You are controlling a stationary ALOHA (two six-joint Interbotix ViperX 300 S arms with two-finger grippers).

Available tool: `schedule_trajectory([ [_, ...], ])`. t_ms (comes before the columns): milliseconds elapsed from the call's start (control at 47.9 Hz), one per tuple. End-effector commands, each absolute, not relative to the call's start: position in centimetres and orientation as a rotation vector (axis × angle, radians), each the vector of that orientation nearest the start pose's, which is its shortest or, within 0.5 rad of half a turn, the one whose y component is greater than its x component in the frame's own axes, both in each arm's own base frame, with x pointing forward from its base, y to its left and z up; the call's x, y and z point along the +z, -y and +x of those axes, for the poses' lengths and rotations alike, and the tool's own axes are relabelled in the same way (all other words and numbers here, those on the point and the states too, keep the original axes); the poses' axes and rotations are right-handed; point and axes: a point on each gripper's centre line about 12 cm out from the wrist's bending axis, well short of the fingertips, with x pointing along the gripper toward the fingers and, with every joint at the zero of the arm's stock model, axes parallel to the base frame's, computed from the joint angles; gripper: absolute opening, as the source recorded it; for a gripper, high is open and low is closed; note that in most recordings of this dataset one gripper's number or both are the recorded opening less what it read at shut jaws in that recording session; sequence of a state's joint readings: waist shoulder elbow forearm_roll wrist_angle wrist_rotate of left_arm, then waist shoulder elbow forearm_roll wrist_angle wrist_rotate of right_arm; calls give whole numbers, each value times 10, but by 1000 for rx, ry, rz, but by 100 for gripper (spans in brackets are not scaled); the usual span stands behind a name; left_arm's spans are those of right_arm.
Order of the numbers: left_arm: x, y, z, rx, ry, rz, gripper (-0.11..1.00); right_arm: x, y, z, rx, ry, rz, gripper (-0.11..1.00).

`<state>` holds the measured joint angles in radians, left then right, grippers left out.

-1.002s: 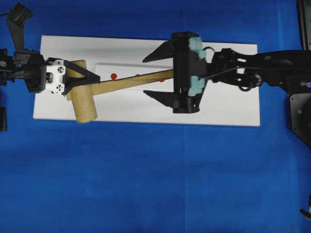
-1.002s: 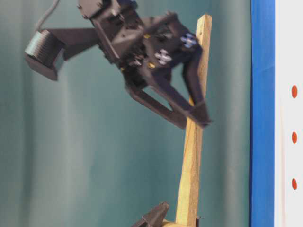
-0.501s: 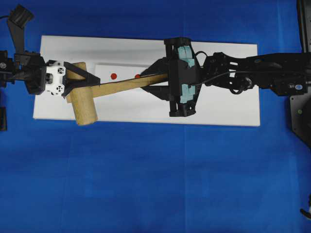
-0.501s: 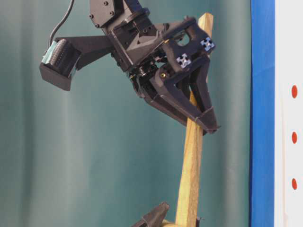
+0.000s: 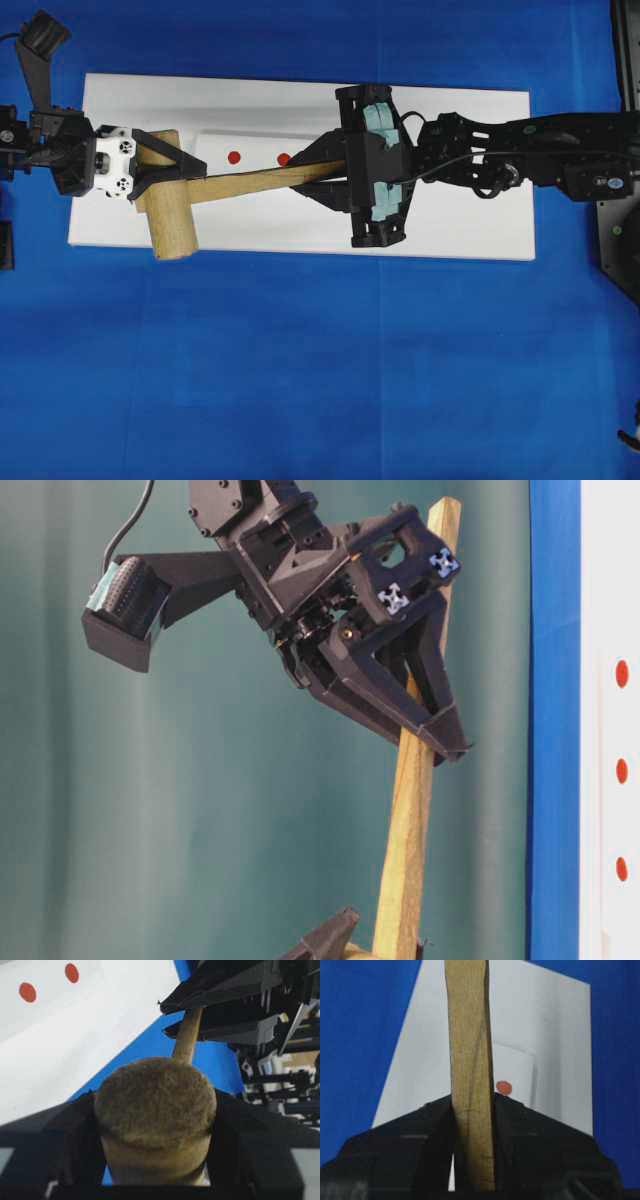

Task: Hit the mark with a hammer.
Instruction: 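Open the left gripper and withdraw it to the left edge, then lower the mallet with the right gripper onto the table below the board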

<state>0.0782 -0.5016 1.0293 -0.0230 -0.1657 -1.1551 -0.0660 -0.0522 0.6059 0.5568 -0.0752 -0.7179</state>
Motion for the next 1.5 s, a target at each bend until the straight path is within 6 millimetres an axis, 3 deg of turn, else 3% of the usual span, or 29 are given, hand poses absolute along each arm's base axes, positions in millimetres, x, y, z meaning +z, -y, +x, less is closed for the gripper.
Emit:
schedule_trajectory([
  [0,239,-23,282,259,-230,-1176,45,230,34,405,-78,-459,-147,9],
  [63,239,-23,282,259,-232,-1176,48,230,34,405,-79,-458,-146,9],
  [209,238,-23,282,262,-236,-1174,85,230,34,405,-81,-457,-135,9],
  [250,238,-23,282,262,-236,-1173,90,230,34,405,-83,-457,-131,9],
  [543,237,-22,276,267,-245,-1171,89,229,34,397,-91,-462,-103,9],
  [1064,240,-19,235,261,-244,-1170,88,231,31,350,-120,-448,-34,9],
  [1294,240,-17,221,281,-276,-1172,88,231,31,344,-129,-445,-9,9],
  [1482,239,-18,221,287,-284,-1168,88,232,31,344,-132,-442,-8,8],
])
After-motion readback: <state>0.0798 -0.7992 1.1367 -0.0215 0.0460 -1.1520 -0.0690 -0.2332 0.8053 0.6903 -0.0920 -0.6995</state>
